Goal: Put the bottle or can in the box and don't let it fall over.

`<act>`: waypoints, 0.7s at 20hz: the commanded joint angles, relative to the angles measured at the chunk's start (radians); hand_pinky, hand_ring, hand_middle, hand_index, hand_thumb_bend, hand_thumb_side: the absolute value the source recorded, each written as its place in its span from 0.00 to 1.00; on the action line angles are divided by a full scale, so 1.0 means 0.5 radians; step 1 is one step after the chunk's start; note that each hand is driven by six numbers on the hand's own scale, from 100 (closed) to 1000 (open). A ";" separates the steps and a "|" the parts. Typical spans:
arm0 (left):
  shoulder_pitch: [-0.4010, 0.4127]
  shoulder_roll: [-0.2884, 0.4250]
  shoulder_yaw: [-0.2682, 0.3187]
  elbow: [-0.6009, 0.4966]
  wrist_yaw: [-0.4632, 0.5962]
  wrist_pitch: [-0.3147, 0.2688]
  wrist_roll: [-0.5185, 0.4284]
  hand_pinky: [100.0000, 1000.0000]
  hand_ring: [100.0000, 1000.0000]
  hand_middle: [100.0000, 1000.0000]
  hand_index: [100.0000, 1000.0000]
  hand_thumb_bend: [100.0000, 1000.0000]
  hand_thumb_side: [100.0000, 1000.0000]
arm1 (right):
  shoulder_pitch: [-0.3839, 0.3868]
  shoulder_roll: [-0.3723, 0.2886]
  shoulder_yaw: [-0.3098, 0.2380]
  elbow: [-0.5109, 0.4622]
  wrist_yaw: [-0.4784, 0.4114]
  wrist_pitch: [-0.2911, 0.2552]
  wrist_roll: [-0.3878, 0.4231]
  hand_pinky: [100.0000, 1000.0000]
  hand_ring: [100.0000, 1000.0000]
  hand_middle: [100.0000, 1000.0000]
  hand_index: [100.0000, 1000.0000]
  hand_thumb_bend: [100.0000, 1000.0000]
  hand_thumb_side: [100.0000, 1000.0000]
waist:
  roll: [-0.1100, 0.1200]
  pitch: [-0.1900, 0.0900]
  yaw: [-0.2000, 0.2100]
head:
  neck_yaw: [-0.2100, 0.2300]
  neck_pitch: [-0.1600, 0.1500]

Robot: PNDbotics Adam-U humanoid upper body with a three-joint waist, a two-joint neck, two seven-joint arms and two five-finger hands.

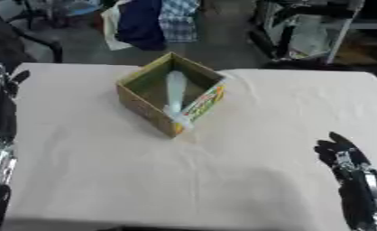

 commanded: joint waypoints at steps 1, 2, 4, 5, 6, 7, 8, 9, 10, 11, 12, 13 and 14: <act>-0.018 -0.005 0.001 -0.002 0.024 0.017 -0.022 0.90 0.93 0.95 0.83 0.00 0.84 | -0.018 -0.011 -0.010 -0.033 -0.009 -0.001 -0.003 0.88 0.78 0.70 0.86 0.00 0.70 | -0.002 -0.003 0.002 | -0.006 0.002; -0.021 -0.010 -0.005 0.004 0.032 0.019 -0.027 0.90 0.92 0.95 0.82 0.00 0.84 | -0.017 -0.010 -0.010 -0.033 -0.009 -0.002 -0.002 0.88 0.78 0.70 0.86 0.00 0.70 | -0.004 -0.003 0.003 | -0.011 0.002; -0.022 -0.021 -0.016 0.010 0.041 0.020 -0.038 0.89 0.91 0.93 0.82 0.00 0.85 | -0.018 -0.011 -0.011 -0.033 -0.007 -0.002 -0.003 0.88 0.78 0.70 0.86 0.00 0.69 | -0.007 -0.003 0.013 | -0.018 0.002; -0.020 -0.024 -0.018 0.012 0.041 0.020 -0.043 0.89 0.90 0.92 0.81 0.00 0.85 | -0.022 -0.011 -0.011 -0.034 -0.007 -0.002 -0.003 0.88 0.78 0.70 0.86 0.00 0.69 | -0.007 -0.002 0.016 | -0.017 0.002; -0.017 -0.028 -0.019 0.013 0.042 0.021 -0.046 0.89 0.90 0.91 0.80 0.00 0.85 | -0.024 -0.010 -0.010 -0.035 -0.007 -0.001 -0.002 0.88 0.78 0.70 0.86 0.00 0.69 | -0.007 -0.002 0.019 | -0.017 0.002; -0.014 -0.031 -0.020 0.013 0.044 0.022 -0.049 0.89 0.89 0.91 0.80 0.00 0.85 | -0.025 -0.009 -0.009 -0.036 -0.007 -0.002 0.000 0.88 0.78 0.70 0.86 0.00 0.69 | -0.007 -0.002 0.020 | -0.022 0.002; -0.011 -0.033 -0.019 0.013 0.047 0.022 -0.051 0.89 0.89 0.90 0.79 0.00 0.85 | -0.024 -0.008 -0.008 -0.036 -0.007 -0.002 0.001 0.88 0.78 0.70 0.86 0.00 0.69 | -0.007 -0.002 0.021 | -0.027 0.002; -0.009 -0.033 -0.019 0.013 0.049 0.022 -0.053 0.89 0.89 0.90 0.79 0.00 0.85 | -0.023 -0.008 -0.008 -0.035 -0.007 -0.001 0.000 0.88 0.78 0.70 0.86 0.00 0.69 | -0.007 -0.002 0.022 | -0.032 0.002; -0.009 -0.033 -0.019 0.012 0.050 0.023 -0.053 0.89 0.88 0.90 0.79 0.00 0.85 | -0.024 -0.008 -0.008 -0.035 -0.007 -0.001 0.001 0.88 0.78 0.70 0.86 0.00 0.69 | -0.007 -0.001 0.023 | -0.034 0.002; -0.010 -0.033 -0.019 0.010 0.052 0.023 -0.054 0.89 0.88 0.90 0.79 0.00 0.84 | -0.026 -0.007 -0.007 -0.035 -0.008 -0.001 0.001 0.88 0.78 0.70 0.86 0.00 0.69 | -0.008 -0.001 0.024 | -0.033 0.002; -0.010 -0.034 -0.019 0.007 0.053 0.022 -0.055 0.89 0.88 0.90 0.79 0.00 0.85 | -0.026 -0.007 -0.007 -0.036 -0.009 -0.001 0.002 0.88 0.78 0.70 0.86 0.00 0.69 | -0.009 -0.002 0.026 | -0.033 0.002; -0.010 -0.036 -0.019 0.005 0.054 0.022 -0.056 0.88 0.88 0.89 0.79 0.00 0.84 | -0.024 -0.006 -0.006 -0.035 -0.009 -0.001 0.003 0.88 0.78 0.70 0.86 0.00 0.69 | -0.010 -0.004 0.027 | -0.034 0.002; -0.008 -0.038 -0.020 0.003 0.054 0.021 -0.058 0.88 0.88 0.89 0.78 0.00 0.84 | -0.022 -0.007 -0.007 -0.034 -0.008 -0.001 0.003 0.88 0.78 0.70 0.86 0.00 0.69 | -0.011 -0.007 0.029 | -0.033 0.002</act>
